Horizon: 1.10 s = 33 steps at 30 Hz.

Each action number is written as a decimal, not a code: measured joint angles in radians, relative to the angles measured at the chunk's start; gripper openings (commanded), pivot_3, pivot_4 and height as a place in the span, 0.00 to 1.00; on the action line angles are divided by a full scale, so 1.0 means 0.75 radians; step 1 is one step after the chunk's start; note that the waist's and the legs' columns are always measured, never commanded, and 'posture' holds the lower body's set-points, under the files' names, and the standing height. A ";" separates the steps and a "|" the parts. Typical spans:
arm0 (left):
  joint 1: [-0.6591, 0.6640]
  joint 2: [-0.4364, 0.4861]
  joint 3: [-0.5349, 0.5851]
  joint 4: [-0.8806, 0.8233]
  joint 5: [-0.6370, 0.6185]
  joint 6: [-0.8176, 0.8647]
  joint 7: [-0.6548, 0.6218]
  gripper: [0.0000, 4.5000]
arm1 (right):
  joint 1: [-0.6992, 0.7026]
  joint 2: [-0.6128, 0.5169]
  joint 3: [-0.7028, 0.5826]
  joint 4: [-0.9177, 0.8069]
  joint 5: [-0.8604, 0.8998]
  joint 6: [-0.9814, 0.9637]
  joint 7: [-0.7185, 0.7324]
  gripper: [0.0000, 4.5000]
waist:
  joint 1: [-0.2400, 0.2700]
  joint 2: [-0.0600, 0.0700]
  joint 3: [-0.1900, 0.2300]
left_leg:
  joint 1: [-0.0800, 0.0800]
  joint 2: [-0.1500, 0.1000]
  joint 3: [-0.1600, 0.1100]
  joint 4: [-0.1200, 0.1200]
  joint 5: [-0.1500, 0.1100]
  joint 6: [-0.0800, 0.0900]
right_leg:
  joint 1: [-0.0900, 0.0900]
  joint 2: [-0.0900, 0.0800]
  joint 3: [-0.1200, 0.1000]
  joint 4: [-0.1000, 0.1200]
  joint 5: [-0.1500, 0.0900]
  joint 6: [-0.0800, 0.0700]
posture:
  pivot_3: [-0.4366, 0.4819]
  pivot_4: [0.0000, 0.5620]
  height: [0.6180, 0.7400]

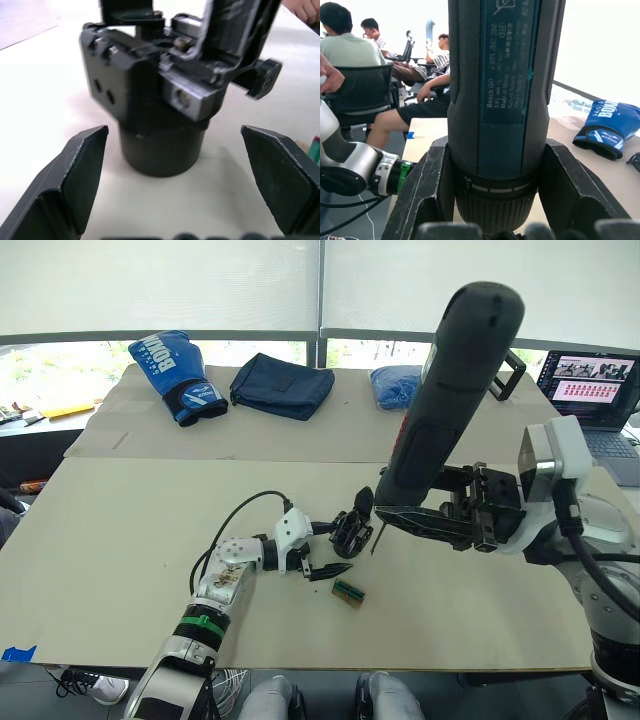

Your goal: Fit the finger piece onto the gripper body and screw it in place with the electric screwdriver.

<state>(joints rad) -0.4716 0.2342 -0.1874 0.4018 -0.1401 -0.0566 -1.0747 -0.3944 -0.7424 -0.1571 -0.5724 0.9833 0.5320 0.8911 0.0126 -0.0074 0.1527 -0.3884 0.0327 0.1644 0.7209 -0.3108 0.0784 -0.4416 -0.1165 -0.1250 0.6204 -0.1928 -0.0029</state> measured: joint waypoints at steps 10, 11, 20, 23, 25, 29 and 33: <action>0.003 -0.031 -0.045 -0.019 0.035 0.005 0.110 0.99 | 0.003 0.000 0.000 0.002 -0.011 0.000 0.026 0.42 | 0.000 0.000 0.000 | 0.000 0.000 0.000 0.000 0.000 0.000 | 0.000 0.000 0.000 0.000 0.000 0.000 | 0.48 0.27 1.00; 0.003 -0.031 -0.046 -0.018 0.040 0.001 0.114 0.99 | 0.008 0.000 -0.001 0.001 -0.011 0.000 0.025 0.42 | 0.001 0.000 0.000 | 0.000 0.000 0.000 0.000 0.000 0.000 | 0.000 -0.001 0.000 0.000 0.000 0.000 | 0.48 0.27 1.00; -0.034 -0.035 -0.057 0.028 0.064 -0.010 0.154 0.62 | 0.016 0.000 -0.007 -0.008 -0.011 0.000 0.020 0.42 | 0.002 0.000 0.000 | 0.001 0.000 0.000 0.001 0.000 0.001 | 0.001 -0.001 0.000 0.000 0.000 0.000 | 0.48 0.27 1.00; -0.042 -0.033 -0.056 0.044 0.063 -0.023 0.157 0.51 | 0.015 0.000 -0.007 -0.008 -0.010 0.000 0.025 0.42 | 0.001 0.000 0.000 | 0.001 0.000 0.000 0.001 0.000 0.000 | 0.001 -0.002 0.000 0.001 0.000 0.000 | 0.48 0.27 1.00; -0.044 -0.032 -0.057 0.055 0.063 -0.038 0.156 0.51 | 0.005 0.000 -0.007 -0.008 -0.008 0.000 0.033 0.42 | 0.001 0.000 0.000 | 0.001 0.000 0.000 0.001 0.000 0.000 | 0.001 -0.002 0.000 0.001 0.000 0.000 | 0.48 0.27 1.00; -0.051 -0.029 -0.057 0.068 0.062 -0.046 0.151 0.51 | -0.091 0.001 -0.008 0.019 0.019 0.003 0.032 0.42 | -0.001 0.000 0.000 | 0.002 0.000 0.000 0.001 0.000 0.001 | 0.001 -0.003 0.000 0.002 0.000 0.000 | 0.48 0.27 1.00; -0.060 -0.032 -0.061 0.081 0.062 -0.053 0.146 0.51 | -0.207 0.028 0.007 0.068 0.025 0.005 0.033 0.42 | 0.000 0.000 0.000 | 0.002 0.000 0.000 0.001 -0.001 0.001 | 0.001 -0.005 -0.001 0.002 0.000 0.000 | 0.48 0.27 1.00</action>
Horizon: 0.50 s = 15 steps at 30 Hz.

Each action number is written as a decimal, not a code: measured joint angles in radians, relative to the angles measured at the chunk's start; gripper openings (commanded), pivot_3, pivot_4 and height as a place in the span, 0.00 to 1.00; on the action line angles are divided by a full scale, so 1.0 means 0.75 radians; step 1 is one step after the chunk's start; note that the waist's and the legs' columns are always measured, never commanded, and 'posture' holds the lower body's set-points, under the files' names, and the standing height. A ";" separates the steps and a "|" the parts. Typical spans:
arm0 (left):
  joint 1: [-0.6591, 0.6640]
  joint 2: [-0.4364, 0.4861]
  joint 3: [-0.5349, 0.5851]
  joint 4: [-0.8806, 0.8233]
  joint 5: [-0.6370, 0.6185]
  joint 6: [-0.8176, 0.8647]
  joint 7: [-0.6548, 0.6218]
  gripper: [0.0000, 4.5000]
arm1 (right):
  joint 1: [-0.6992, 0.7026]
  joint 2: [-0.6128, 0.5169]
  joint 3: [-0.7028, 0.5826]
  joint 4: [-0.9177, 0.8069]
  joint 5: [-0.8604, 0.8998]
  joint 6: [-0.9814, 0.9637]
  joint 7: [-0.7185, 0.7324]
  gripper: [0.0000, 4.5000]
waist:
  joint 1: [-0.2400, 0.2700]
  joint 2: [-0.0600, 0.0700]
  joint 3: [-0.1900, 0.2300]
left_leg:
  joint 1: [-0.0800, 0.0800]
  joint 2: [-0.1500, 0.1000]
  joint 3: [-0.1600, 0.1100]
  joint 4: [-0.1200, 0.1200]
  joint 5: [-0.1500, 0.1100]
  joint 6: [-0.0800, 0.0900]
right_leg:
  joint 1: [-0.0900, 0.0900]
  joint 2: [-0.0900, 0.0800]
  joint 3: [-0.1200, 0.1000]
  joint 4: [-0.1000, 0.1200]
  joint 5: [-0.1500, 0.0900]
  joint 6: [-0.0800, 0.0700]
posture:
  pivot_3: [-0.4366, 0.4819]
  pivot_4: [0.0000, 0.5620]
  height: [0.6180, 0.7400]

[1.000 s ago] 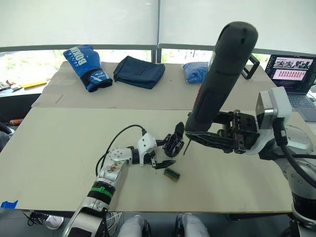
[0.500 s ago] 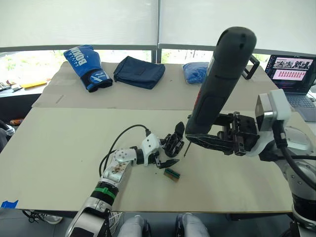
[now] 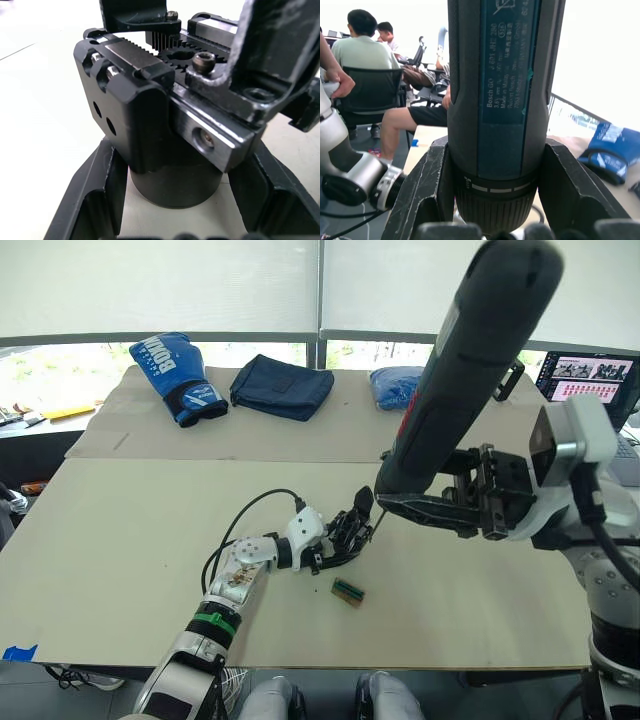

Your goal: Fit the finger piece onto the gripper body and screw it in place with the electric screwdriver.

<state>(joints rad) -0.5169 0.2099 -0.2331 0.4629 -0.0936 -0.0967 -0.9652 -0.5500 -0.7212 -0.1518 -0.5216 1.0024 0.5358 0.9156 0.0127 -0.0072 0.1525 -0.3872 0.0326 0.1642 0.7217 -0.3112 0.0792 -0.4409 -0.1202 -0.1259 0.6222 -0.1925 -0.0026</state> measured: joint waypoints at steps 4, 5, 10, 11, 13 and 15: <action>-0.003 0.002 0.001 0.002 -0.005 0.008 -0.012 0.51 | -0.093 0.045 0.045 0.051 0.000 0.013 -0.005 0.42 | -0.001 0.000 0.000 | 0.000 0.000 0.000 0.001 0.000 0.000 | -0.001 -0.001 0.000 0.002 0.000 0.000 | 0.48 0.27 1.00; -0.003 0.003 0.001 0.002 -0.007 0.014 -0.015 0.51 | -0.128 0.059 0.056 0.068 -0.001 0.014 -0.005 0.42 | -0.001 0.000 0.000 | 0.000 0.000 0.000 0.001 0.000 0.000 | 0.000 -0.001 -0.001 0.002 0.000 0.000 | 0.48 0.27 1.00; -0.004 0.004 0.003 -0.005 -0.017 0.042 -0.022 0.51 | -0.193 0.133 0.116 0.130 -0.064 0.006 0.005 0.42 | -0.002 0.000 0.000 | 0.000 0.000 0.000 0.001 0.000 0.000 | 0.000 -0.001 -0.001 0.002 0.000 0.000 | 0.48 0.27 1.00; -0.004 0.004 0.003 -0.009 -0.019 0.049 -0.022 0.51 | -0.194 0.151 0.133 0.147 -0.083 -0.001 0.006 0.42 | -0.002 0.000 0.000 | -0.001 -0.001 0.001 0.001 0.000 0.000 | 0.000 -0.001 -0.001 0.002 0.000 0.000 | 0.48 0.27 1.00; -0.002 0.004 0.003 -0.014 -0.021 0.055 -0.021 0.51 | -0.194 0.169 0.144 0.166 -0.110 -0.005 0.011 0.42 | -0.002 0.000 0.000 | -0.001 -0.001 0.001 0.001 0.000 0.000 | -0.001 0.000 -0.002 0.002 0.000 0.000 | 0.48 0.27 1.00; 0.003 0.008 0.005 -0.021 -0.030 0.065 -0.022 0.51 | -0.204 0.195 0.151 0.191 -0.150 -0.018 0.027 0.42 | -0.004 0.000 0.000 | -0.001 -0.001 0.001 0.001 0.000 0.000 | -0.001 0.000 -0.001 0.003 0.000 0.000 | 0.48 0.27 1.00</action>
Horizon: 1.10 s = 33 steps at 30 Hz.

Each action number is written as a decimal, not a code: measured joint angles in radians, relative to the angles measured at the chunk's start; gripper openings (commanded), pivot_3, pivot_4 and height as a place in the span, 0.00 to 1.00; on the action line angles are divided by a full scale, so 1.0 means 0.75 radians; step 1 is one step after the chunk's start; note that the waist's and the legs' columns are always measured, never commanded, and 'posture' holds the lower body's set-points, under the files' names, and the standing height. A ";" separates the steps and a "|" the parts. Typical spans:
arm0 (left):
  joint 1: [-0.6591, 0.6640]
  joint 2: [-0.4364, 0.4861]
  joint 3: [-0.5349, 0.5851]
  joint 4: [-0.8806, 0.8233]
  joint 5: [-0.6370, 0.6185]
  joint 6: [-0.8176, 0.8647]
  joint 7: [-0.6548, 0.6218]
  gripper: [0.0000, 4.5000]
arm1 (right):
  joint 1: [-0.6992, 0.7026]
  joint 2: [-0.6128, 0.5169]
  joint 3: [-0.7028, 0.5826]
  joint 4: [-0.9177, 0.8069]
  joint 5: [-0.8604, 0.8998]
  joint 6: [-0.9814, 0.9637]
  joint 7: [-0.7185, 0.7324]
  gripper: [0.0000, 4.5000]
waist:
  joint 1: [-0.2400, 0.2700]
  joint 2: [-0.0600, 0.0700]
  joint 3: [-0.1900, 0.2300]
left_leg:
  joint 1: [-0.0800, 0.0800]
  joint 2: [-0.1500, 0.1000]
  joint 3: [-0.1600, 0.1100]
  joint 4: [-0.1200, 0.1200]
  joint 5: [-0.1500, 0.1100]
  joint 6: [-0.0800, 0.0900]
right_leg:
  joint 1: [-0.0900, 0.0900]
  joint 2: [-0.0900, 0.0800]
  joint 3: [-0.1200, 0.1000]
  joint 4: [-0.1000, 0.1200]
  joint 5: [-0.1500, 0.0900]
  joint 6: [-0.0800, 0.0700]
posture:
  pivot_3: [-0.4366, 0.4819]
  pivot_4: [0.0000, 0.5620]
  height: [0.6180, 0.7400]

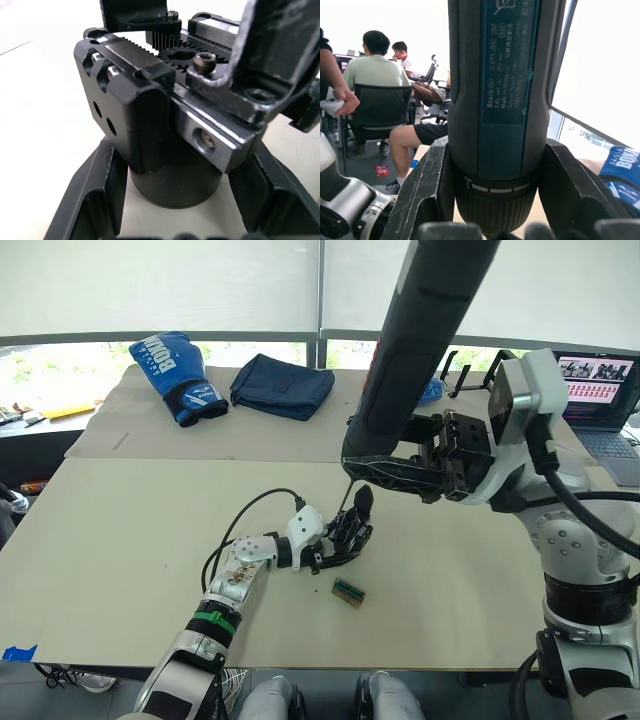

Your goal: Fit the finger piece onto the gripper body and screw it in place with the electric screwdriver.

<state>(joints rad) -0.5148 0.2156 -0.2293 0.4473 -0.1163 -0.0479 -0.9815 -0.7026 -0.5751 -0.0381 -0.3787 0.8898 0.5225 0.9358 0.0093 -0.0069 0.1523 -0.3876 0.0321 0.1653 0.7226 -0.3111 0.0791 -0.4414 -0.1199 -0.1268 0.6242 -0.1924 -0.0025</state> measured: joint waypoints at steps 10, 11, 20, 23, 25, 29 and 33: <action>0.012 0.000 0.000 -0.022 -0.002 0.015 0.010 0.51 | 0.001 0.075 0.056 0.083 -0.140 -0.079 0.107 0.42 | -0.002 0.000 0.000 | 0.000 0.000 0.000 0.000 0.000 0.000 | 0.000 0.002 0.000 0.000 0.000 0.000 | 0.48 0.27 1.00; 0.013 0.000 0.000 -0.024 -0.002 0.018 0.012 0.51 | 0.001 0.080 0.060 0.091 -0.154 -0.090 0.120 0.42 | -0.002 0.000 0.000 | 0.000 0.000 0.000 0.000 0.000 0.000 | 0.000 0.003 0.001 0.000 0.000 0.000 | 0.48 0.27 1.00; 0.013 0.002 0.001 -0.032 -0.004 0.033 0.013 0.51 | 0.011 0.127 0.070 0.144 -0.222 -0.132 0.172 0.42 | -0.003 0.000 0.000 | 0.000 0.000 0.000 0.000 0.000 -0.001 | 0.000 0.003 0.000 0.000 0.000 0.000 | 0.48 0.27 1.00; 0.014 0.002 0.001 -0.035 -0.004 0.036 0.013 0.51 | 0.019 0.133 0.075 0.154 -0.244 -0.143 0.176 0.42 | -0.003 0.000 0.000 | 0.000 0.000 0.000 0.000 0.000 -0.001 | 0.000 0.003 0.001 0.000 0.000 0.000 | 0.48 0.27 1.00; 0.015 0.002 0.001 -0.037 -0.004 0.038 0.014 0.51 | 0.019 0.138 0.078 0.160 -0.264 -0.150 0.178 0.42 | -0.003 0.000 0.000 | 0.000 0.000 0.000 0.000 0.000 -0.001 | 0.000 0.003 0.001 0.000 0.000 0.000 | 0.48 0.27 1.00; 0.019 0.001 0.000 -0.045 -0.003 0.040 0.019 0.51 | 0.022 0.155 0.088 0.187 -0.294 -0.168 0.190 0.42 | -0.003 0.000 0.000 | 0.000 0.000 0.000 0.000 0.000 -0.001 | 0.000 0.003 0.001 0.000 0.000 0.000 | 0.48 0.27 1.00; 0.019 0.001 -0.001 -0.045 -0.003 0.039 0.021 0.51 | 0.032 0.165 0.096 0.209 -0.326 -0.195 0.204 0.42 | -0.003 0.000 0.000 | 0.000 0.000 0.000 0.000 0.000 -0.001 | 0.000 0.003 0.000 0.000 0.000 0.000 | 0.48 0.27 1.00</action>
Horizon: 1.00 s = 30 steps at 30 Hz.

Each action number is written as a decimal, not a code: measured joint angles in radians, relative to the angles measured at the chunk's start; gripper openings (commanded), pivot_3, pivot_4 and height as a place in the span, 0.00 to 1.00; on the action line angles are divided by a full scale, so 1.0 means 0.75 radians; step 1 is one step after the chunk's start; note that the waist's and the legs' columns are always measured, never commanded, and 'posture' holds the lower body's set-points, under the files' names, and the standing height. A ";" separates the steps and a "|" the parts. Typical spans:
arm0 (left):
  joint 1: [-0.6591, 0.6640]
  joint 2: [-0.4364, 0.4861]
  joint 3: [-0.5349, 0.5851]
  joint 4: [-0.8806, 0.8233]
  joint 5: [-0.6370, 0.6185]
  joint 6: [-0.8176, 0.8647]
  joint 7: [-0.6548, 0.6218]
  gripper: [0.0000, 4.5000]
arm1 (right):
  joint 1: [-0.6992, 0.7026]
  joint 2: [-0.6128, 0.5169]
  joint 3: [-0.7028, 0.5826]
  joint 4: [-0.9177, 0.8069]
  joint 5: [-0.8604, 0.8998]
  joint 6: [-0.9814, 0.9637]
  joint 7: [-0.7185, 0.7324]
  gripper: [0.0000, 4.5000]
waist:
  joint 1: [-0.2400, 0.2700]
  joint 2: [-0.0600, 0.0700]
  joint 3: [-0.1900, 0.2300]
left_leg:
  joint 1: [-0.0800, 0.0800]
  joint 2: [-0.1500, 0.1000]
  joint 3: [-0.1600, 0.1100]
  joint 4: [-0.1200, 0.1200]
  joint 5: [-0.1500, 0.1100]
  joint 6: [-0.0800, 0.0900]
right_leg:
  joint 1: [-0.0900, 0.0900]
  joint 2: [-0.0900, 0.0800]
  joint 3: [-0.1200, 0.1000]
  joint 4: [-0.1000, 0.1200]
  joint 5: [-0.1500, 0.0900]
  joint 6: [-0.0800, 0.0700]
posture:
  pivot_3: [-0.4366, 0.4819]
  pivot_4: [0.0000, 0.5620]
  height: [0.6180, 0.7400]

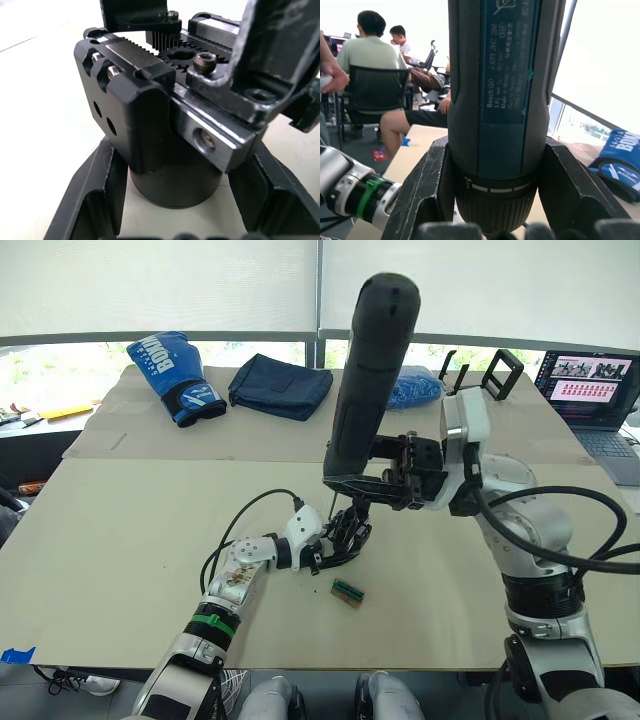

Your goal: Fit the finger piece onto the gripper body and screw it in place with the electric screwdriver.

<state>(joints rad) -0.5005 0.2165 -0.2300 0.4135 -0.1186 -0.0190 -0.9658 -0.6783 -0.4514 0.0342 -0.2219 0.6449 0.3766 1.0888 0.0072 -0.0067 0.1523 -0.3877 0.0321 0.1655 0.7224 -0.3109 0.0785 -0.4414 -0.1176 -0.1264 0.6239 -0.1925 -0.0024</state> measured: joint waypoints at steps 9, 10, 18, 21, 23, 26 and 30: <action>0.012 -0.001 0.003 -0.012 -0.004 0.000 0.007 0.51 | 0.033 0.012 0.036 0.017 -0.048 -0.013 0.031 0.42 | -0.002 0.000 0.000 | 0.000 0.000 0.000 0.000 0.000 0.000 | 0.000 0.000 0.000 0.000 0.000 0.000 | 0.48 0.27 1.00; 0.014 0.000 0.004 -0.013 -0.004 0.000 0.007 0.51 | 0.036 0.012 0.038 0.017 -0.051 -0.013 0.031 0.42 | -0.003 0.000 0.000 | 0.000 0.000 0.000 0.000 0.000 0.000 | 0.000 0.000 0.000 0.000 0.000 0.000 | 0.48 0.27 1.00; 0.016 0.009 0.006 -0.016 -0.006 0.001 0.005 0.51 | 0.048 0.011 0.038 0.017 -0.064 -0.014 0.044 0.42 | -0.009 0.000 0.000 | 0.000 0.000 0.000 -0.001 0.000 0.000 | 0.000 0.000 0.000 0.000 0.000 0.000 | 0.48 0.27 1.00; 0.017 0.011 0.006 -0.016 -0.007 0.001 0.004 0.51 | 0.050 0.011 0.038 0.017 -0.073 -0.027 0.047 0.42 | -0.010 0.000 0.000 | 0.000 0.000 0.000 -0.001 0.000 -0.001 | 0.000 0.000 0.000 0.000 0.000 0.000 | 0.48 0.27 1.00; 0.017 0.011 0.005 -0.017 -0.007 0.001 0.004 0.51 | 0.051 0.010 0.038 0.017 -0.076 -0.029 0.051 0.42 | -0.011 0.000 0.000 | 0.000 0.000 0.000 -0.001 0.000 -0.001 | 0.000 0.000 0.000 0.000 0.000 0.000 | 0.48 0.27 1.00; 0.021 0.011 0.005 -0.022 -0.007 0.002 0.004 0.51 | 0.057 0.010 0.039 0.017 -0.085 -0.042 0.053 0.42 | -0.011 0.000 0.000 | 0.000 0.000 0.000 -0.001 0.000 -0.001 | 0.000 0.000 0.000 0.000 0.000 0.000 | 0.48 0.27 1.00; 0.032 0.011 0.004 -0.034 -0.006 0.002 0.004 0.51 | 0.083 0.010 0.039 0.017 -0.097 -0.048 0.053 0.42 | -0.014 0.000 0.000 | 0.000 0.000 0.000 -0.001 0.000 -0.001 | 0.000 0.000 0.000 0.000 0.000 0.000 | 0.48 0.27 1.00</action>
<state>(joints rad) -0.4767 0.2246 -0.2272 0.3880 -0.1234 -0.0171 -0.9630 -0.6160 -0.4436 0.0636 -0.2091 0.5722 0.3407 1.1285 -0.0033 -0.0066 0.1523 -0.3873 0.0322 0.1655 0.7215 -0.3107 0.0780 -0.4416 -0.1176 -0.1262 0.6240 -0.1925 -0.0024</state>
